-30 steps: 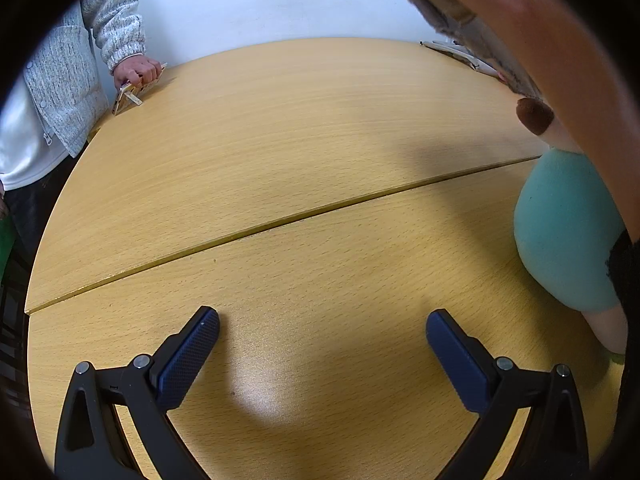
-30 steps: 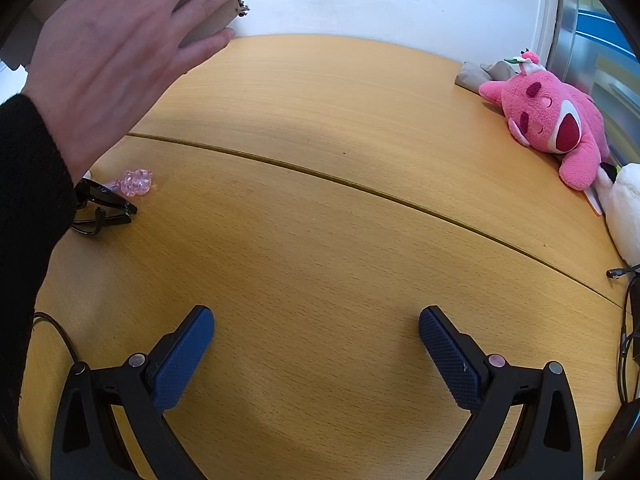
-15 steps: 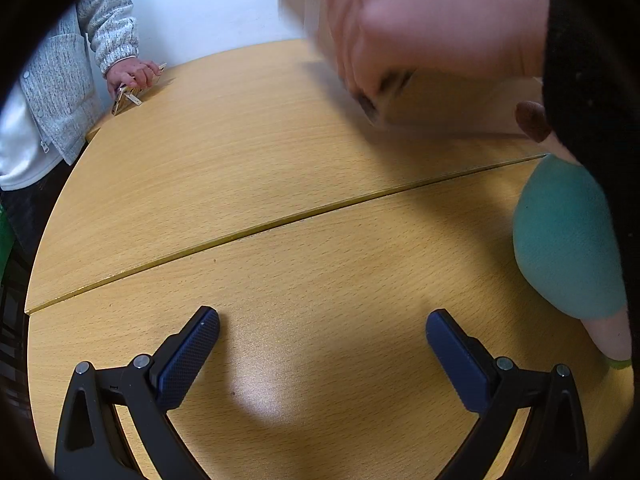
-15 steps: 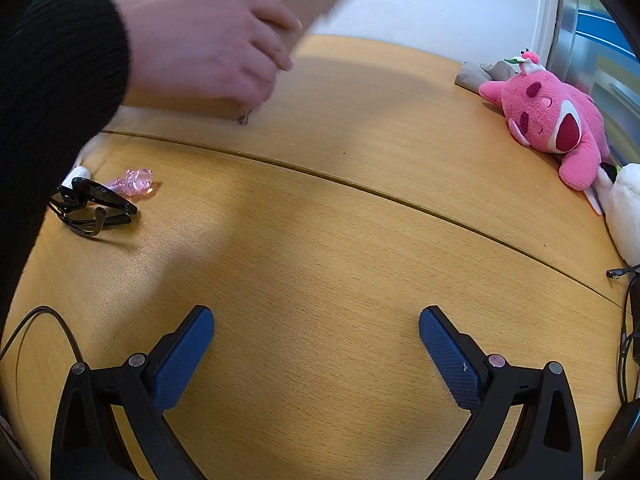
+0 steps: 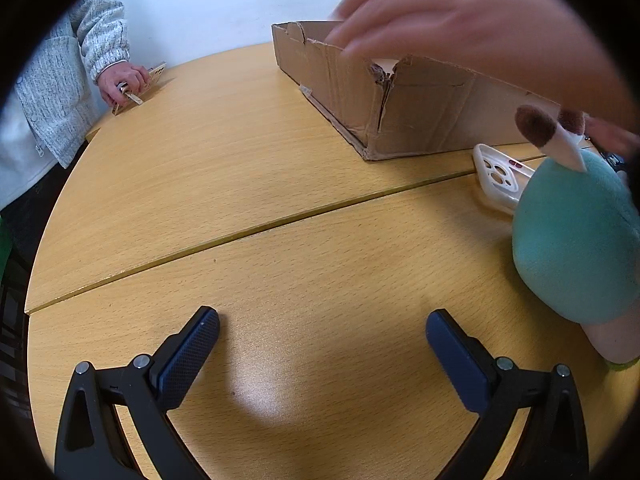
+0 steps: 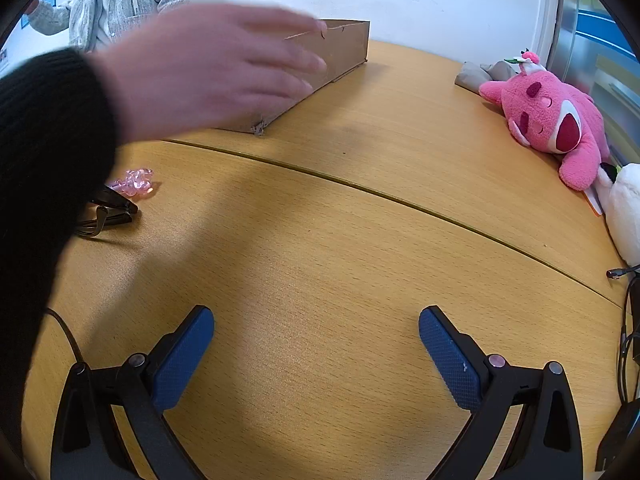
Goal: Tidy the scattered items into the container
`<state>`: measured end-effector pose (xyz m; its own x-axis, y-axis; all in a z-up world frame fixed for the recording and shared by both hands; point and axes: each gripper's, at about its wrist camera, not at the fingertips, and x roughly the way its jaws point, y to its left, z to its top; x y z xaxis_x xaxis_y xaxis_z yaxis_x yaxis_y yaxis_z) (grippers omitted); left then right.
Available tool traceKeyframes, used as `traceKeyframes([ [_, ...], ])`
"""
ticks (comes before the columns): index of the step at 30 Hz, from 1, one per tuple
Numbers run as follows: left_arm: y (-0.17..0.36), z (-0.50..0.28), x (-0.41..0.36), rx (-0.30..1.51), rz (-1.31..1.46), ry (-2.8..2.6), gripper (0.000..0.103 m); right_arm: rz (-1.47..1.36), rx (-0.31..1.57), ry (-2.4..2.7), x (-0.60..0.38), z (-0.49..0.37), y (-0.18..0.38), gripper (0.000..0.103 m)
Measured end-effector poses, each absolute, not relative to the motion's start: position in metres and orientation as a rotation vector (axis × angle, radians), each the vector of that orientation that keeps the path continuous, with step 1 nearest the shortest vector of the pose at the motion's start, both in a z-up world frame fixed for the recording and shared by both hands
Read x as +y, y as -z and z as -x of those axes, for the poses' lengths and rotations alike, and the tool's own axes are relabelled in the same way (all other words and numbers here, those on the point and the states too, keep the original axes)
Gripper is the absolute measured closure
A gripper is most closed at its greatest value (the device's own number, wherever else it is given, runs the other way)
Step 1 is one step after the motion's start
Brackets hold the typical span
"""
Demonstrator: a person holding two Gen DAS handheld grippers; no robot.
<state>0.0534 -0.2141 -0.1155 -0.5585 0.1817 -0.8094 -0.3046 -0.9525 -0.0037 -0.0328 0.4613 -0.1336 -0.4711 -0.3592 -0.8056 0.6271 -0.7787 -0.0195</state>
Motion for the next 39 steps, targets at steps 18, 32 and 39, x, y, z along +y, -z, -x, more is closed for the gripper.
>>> traceKeyframes([
  [18,0.115,-0.050,-0.210,0.197,1.299,-2.543,0.000,-1.127,0.424,2.246,0.461,0.033,0.134,0.000],
  [32,0.117,-0.054,-0.206,0.179,1.316,-2.584,0.000,-1.190,0.358,2.369,0.430,0.030,0.134,0.000],
  [39,0.116,-0.056,-0.195,0.129,1.351,-2.646,0.000,-1.202,0.337,2.394,0.430,0.027,0.133,0.000],
])
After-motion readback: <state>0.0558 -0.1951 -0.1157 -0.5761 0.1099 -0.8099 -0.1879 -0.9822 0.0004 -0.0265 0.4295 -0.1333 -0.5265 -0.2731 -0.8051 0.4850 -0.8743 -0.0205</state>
